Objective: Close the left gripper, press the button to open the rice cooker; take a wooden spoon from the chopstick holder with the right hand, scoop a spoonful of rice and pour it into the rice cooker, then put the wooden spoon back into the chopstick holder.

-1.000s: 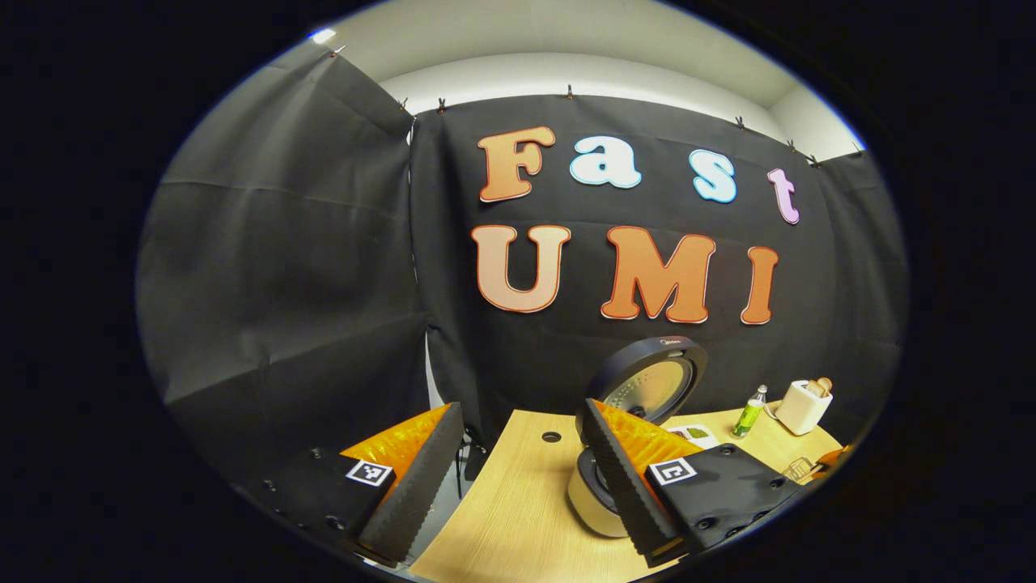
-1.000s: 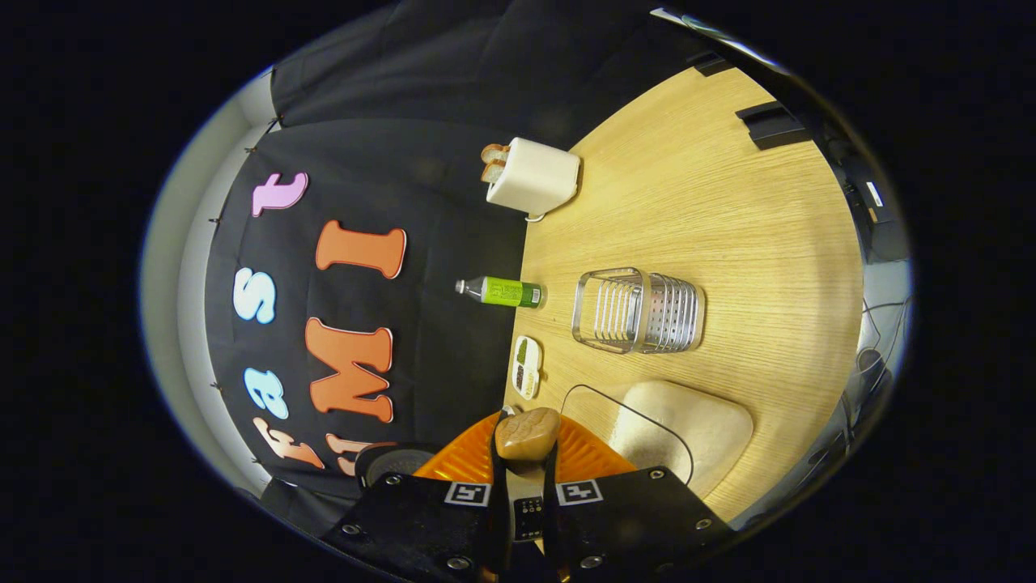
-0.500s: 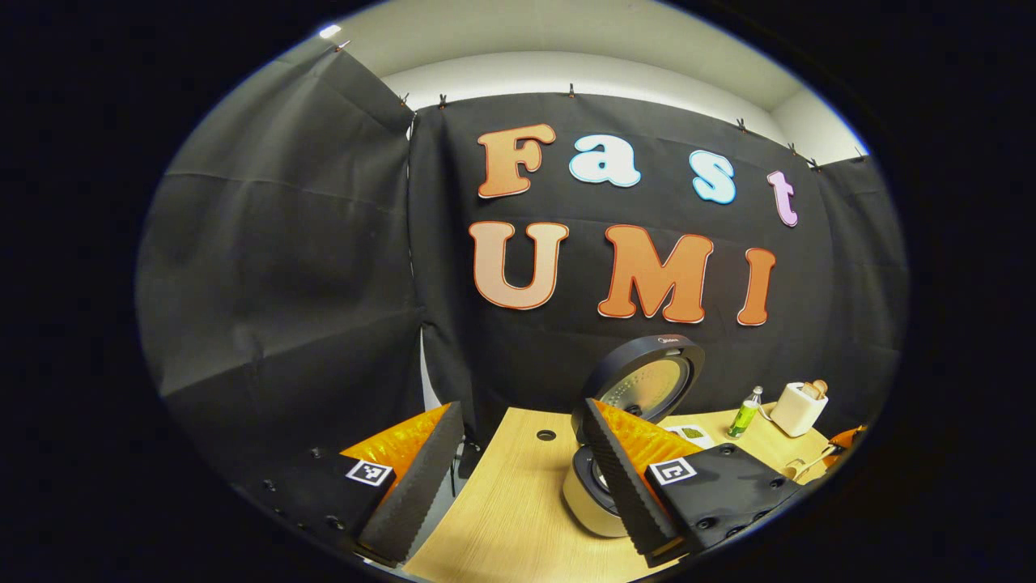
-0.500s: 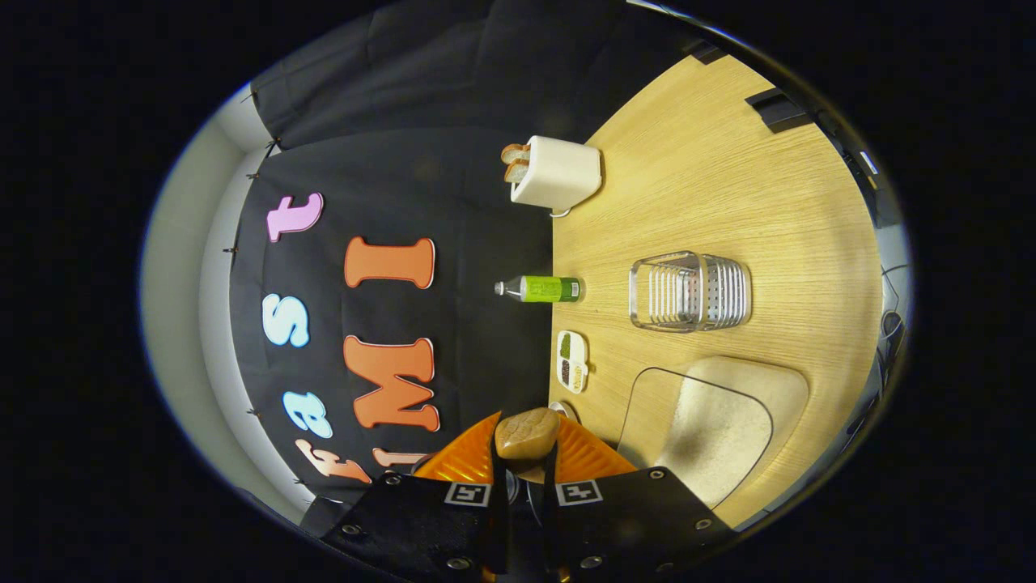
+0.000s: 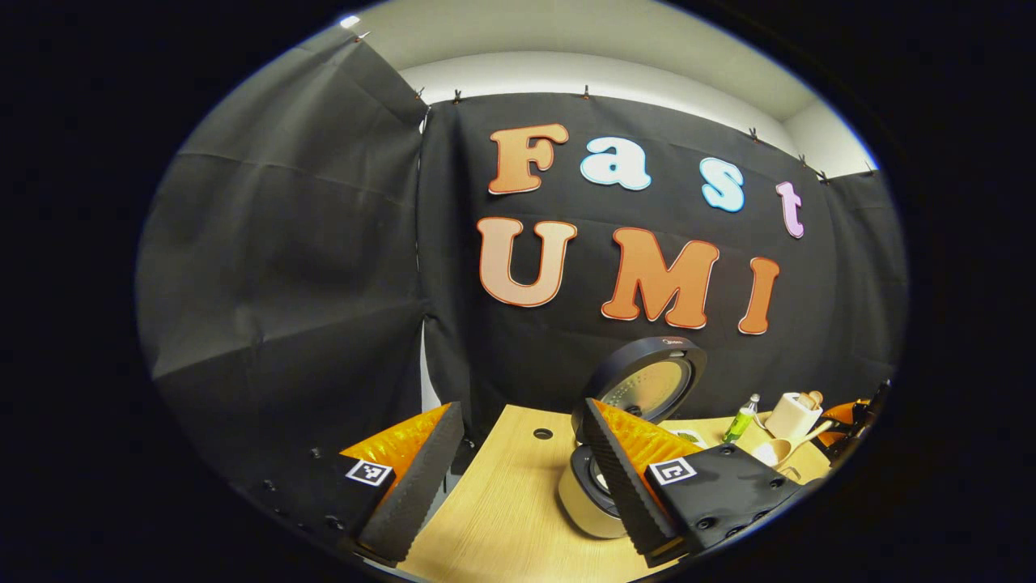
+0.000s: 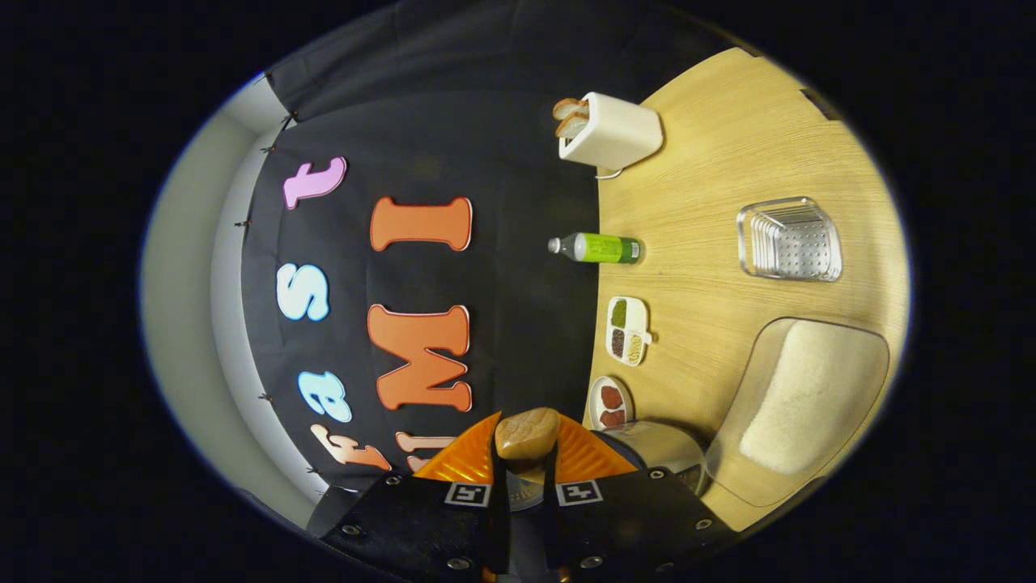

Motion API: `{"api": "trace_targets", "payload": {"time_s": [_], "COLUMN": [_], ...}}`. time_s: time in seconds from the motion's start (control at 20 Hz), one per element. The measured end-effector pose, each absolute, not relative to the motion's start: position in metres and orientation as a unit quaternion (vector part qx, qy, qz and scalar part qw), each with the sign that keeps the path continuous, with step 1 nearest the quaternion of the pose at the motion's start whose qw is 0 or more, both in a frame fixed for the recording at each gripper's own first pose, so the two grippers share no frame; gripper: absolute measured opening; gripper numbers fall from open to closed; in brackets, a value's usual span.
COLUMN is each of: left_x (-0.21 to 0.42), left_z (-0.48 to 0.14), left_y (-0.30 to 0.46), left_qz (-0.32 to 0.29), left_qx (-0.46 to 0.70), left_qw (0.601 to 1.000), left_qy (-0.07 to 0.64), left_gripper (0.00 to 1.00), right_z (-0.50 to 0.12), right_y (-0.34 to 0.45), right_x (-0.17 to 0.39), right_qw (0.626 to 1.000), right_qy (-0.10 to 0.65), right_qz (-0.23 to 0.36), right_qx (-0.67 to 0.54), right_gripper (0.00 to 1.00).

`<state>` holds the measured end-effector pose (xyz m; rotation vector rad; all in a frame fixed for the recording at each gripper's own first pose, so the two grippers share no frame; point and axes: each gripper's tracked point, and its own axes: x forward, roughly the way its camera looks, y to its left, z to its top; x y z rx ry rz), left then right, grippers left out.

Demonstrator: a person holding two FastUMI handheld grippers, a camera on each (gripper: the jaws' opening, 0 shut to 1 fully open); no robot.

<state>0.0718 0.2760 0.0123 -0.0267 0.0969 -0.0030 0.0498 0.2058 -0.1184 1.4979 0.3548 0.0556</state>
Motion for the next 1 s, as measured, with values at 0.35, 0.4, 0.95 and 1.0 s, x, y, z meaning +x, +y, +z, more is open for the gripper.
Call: {"api": "trace_targets", "payload": {"time_s": [0.35,0.4,0.95,1.0], "left_x": [0.071,0.07,0.053,0.053], "left_z": [0.009,0.01,0.007,0.006], "left_y": [0.293,0.297,0.325,0.324], "left_qz": [0.011,0.014,0.046,0.045], "left_qx": [-0.012,-0.012,-0.004,-0.006], "left_qw": [0.998,0.998,0.997,0.997], "left_qy": [0.053,0.052,0.058,0.058], "left_gripper": [0.97,0.97,0.99,0.98], "right_z": [-0.093,-0.092,-0.09,-0.087], "right_y": [0.277,0.286,0.315,0.316], "right_x": [0.1,0.102,0.121,0.122], "right_qw": [0.732,0.736,0.801,0.805], "right_qy": [0.19,0.195,0.192,0.188], "right_qz": [0.069,0.074,0.086,0.088], "right_qx": [0.65,0.644,0.56,0.556], "right_gripper": [0.15,0.15,0.15,0.15]}}
